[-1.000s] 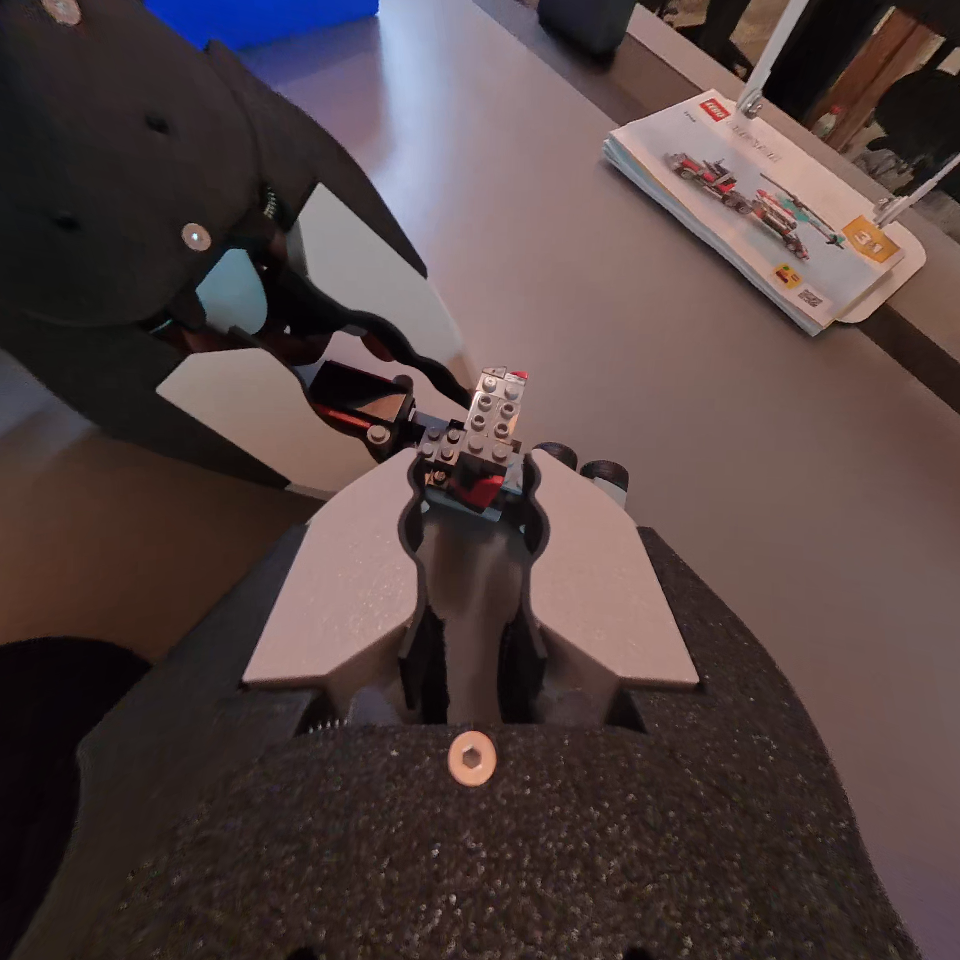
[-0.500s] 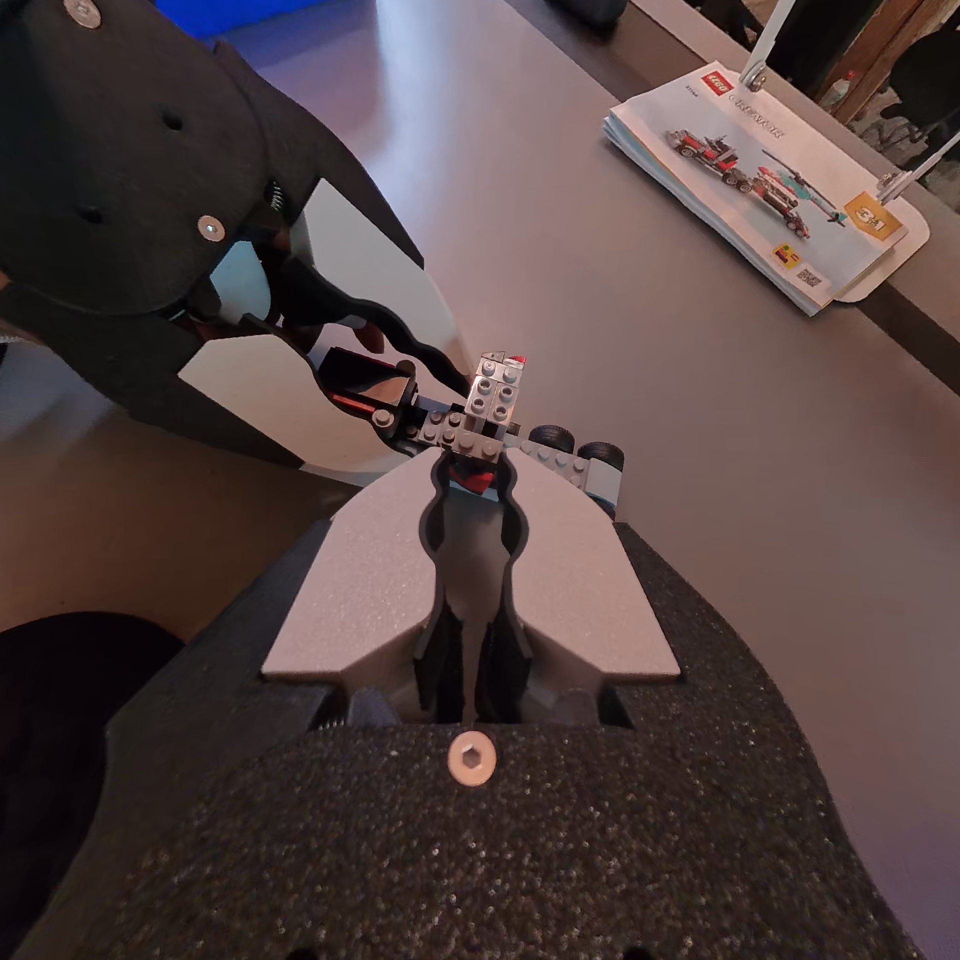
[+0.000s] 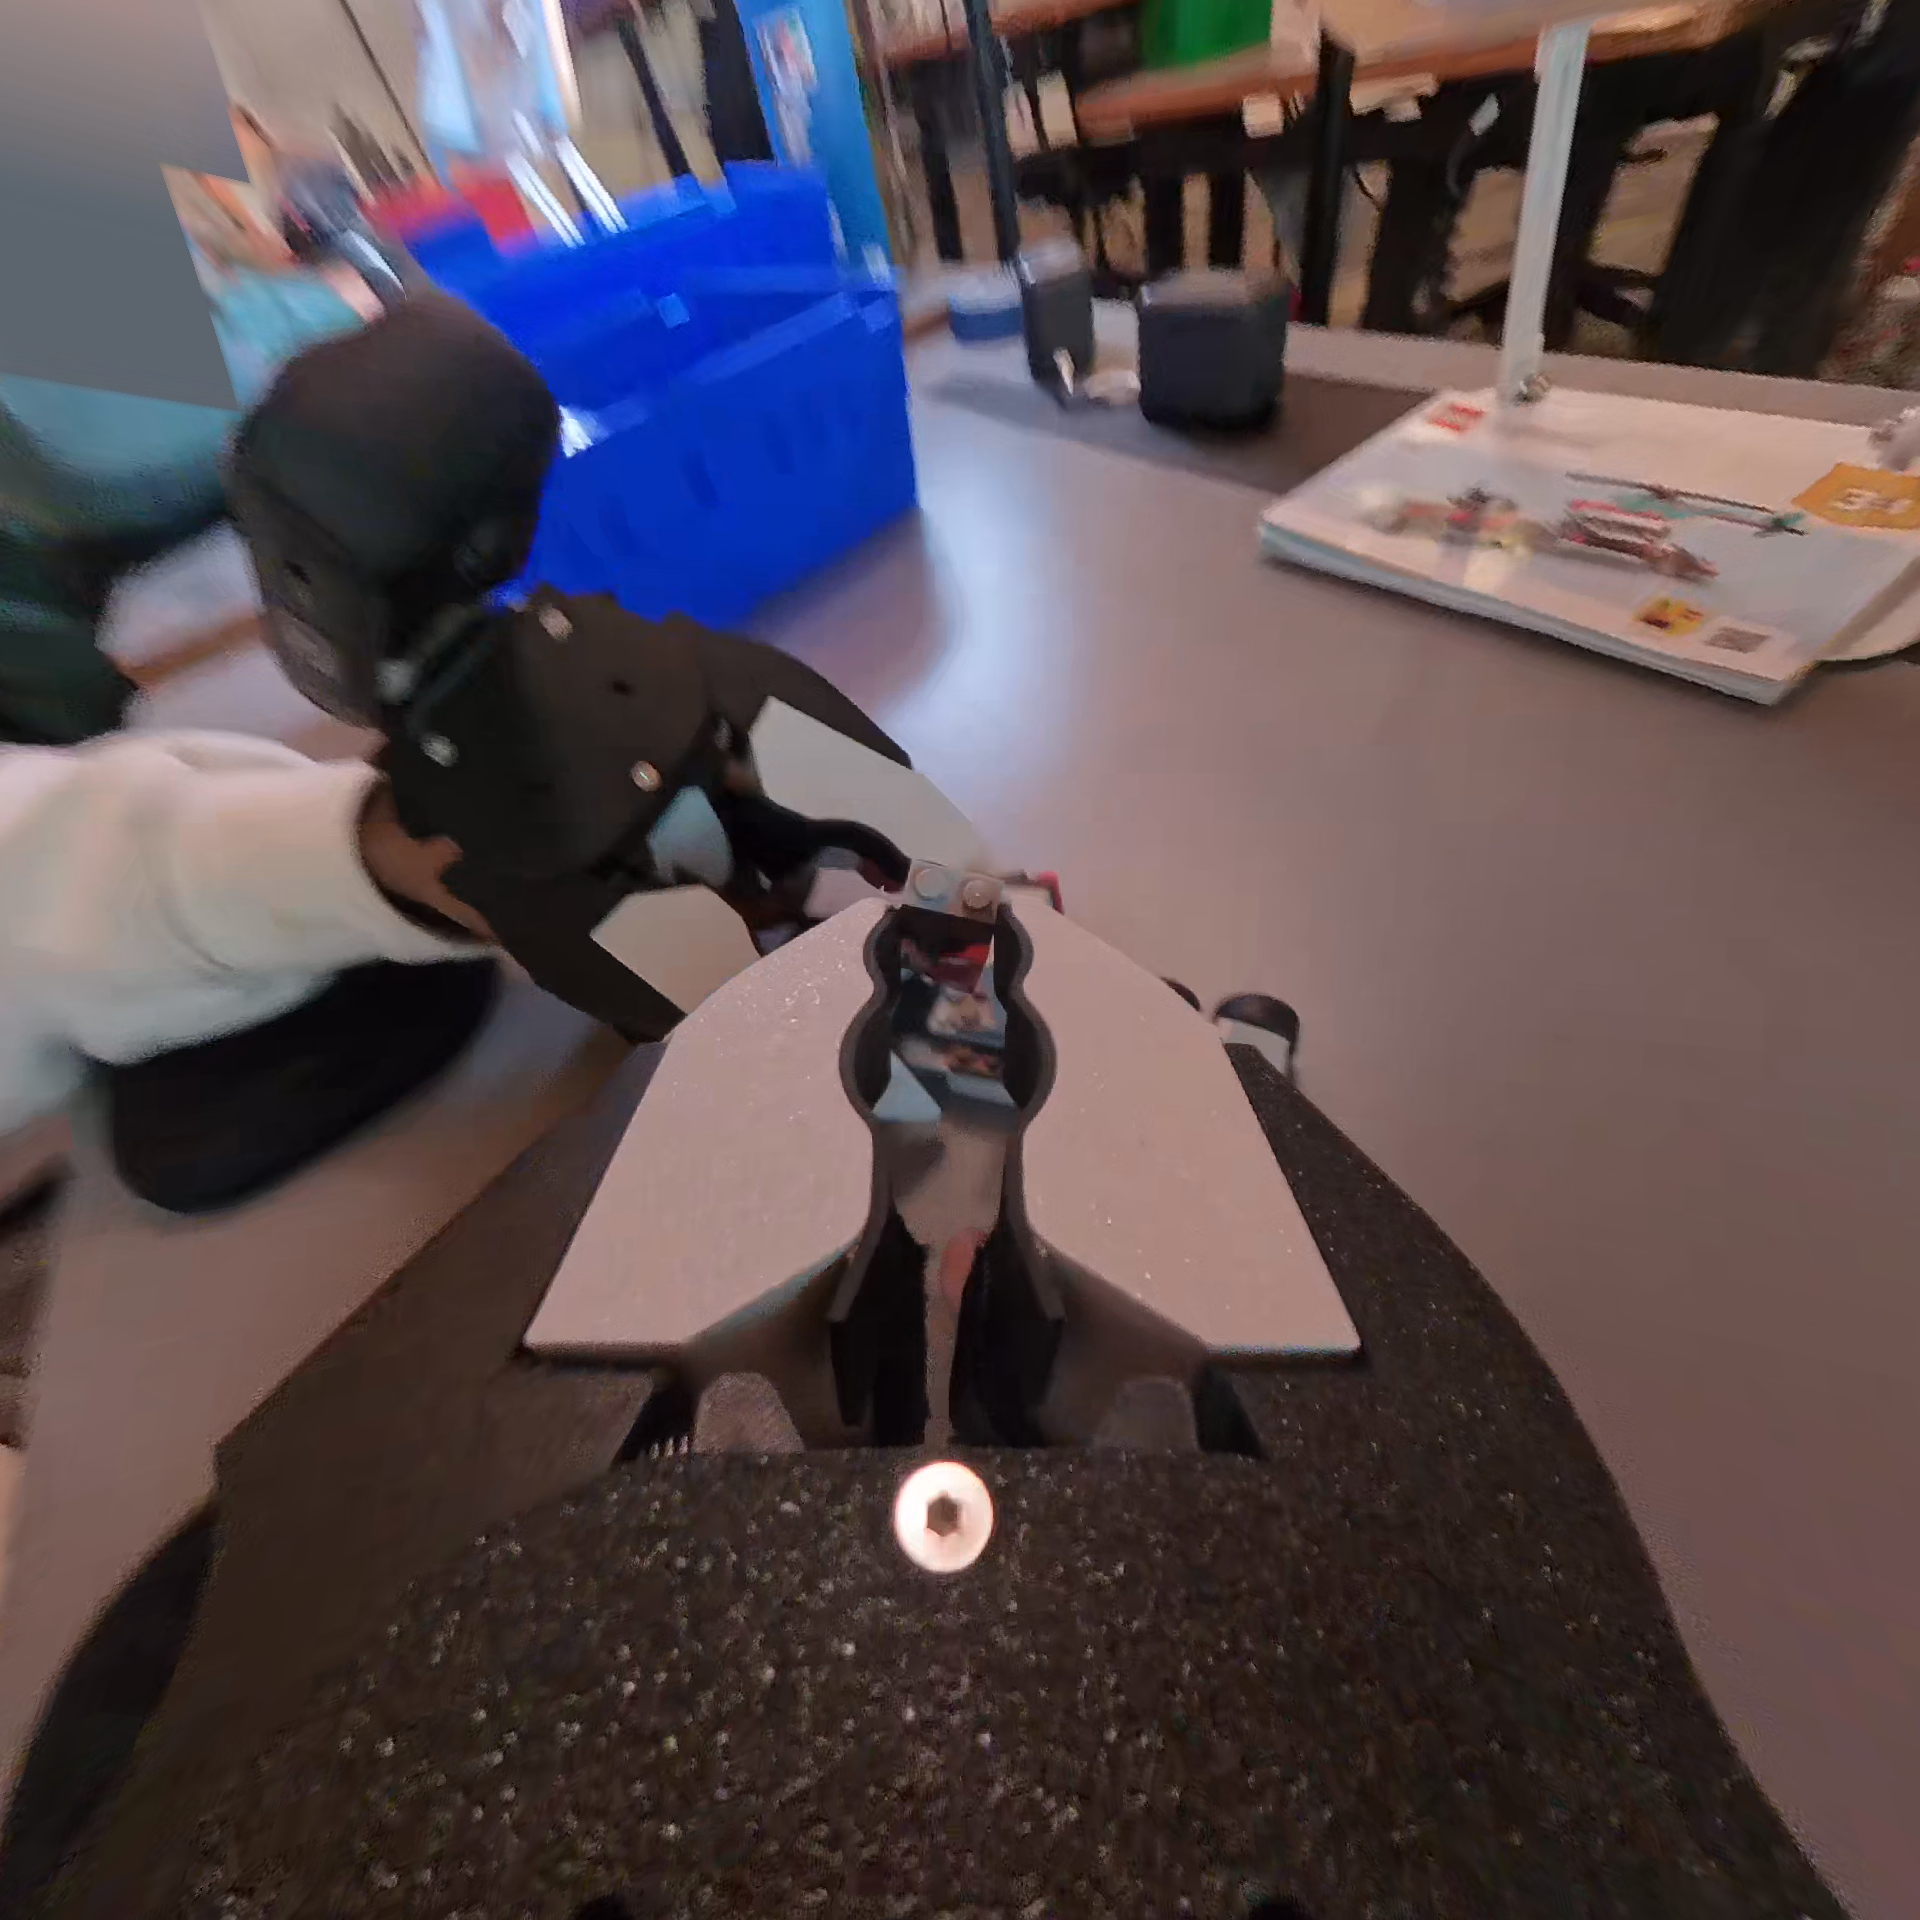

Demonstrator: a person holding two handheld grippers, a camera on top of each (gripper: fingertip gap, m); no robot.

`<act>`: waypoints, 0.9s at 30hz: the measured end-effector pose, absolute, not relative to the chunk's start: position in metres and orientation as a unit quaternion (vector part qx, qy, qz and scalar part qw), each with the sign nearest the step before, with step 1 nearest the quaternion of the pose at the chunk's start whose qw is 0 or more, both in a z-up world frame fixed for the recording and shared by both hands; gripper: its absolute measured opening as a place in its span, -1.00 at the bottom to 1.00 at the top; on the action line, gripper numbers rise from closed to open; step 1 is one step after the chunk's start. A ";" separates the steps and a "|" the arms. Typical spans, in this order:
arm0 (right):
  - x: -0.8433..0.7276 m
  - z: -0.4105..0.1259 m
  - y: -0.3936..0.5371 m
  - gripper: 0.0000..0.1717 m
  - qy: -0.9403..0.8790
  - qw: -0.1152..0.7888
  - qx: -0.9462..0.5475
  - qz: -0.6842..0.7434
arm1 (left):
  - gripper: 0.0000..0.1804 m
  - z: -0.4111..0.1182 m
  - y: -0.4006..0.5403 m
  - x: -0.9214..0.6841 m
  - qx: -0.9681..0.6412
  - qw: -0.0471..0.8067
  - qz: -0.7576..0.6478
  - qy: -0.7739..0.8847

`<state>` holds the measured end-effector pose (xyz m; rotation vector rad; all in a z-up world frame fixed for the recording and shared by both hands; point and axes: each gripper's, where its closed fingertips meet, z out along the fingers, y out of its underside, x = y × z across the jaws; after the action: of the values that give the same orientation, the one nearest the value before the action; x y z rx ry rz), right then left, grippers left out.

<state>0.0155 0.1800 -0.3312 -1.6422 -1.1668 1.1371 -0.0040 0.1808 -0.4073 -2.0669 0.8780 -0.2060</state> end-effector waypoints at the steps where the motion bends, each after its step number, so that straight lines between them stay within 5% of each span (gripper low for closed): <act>1: 0.015 -0.324 0.179 -0.81 -0.442 0.399 -0.641 0.485 | -0.35 -0.403 0.179 -0.006 -0.826 0.434 -0.088 0.349; 4: 0.015 -0.308 0.177 -0.81 -0.382 0.376 -0.618 0.576 | -0.34 -0.364 0.178 -0.008 -0.776 0.514 -0.101 0.351; 9: 0.012 -0.298 0.171 -0.80 -0.323 0.321 -0.586 0.670 | -0.60 -0.296 0.162 0.001 -0.642 0.667 -0.114 0.360; 19: 0.000 -0.301 0.155 -0.80 -0.424 0.379 -0.566 0.597 | -0.82 -0.315 0.162 0.011 -0.651 0.643 -0.072 0.396; 27: 0.011 -0.257 0.139 -0.68 -0.430 0.501 -0.434 0.613 | -0.83 -0.273 0.131 0.011 -0.592 0.605 -0.439 0.302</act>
<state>0.0112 0.1386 -0.2570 -1.0491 -1.0381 1.4812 0.0115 0.1311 -0.2731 -1.3691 0.6978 -1.0161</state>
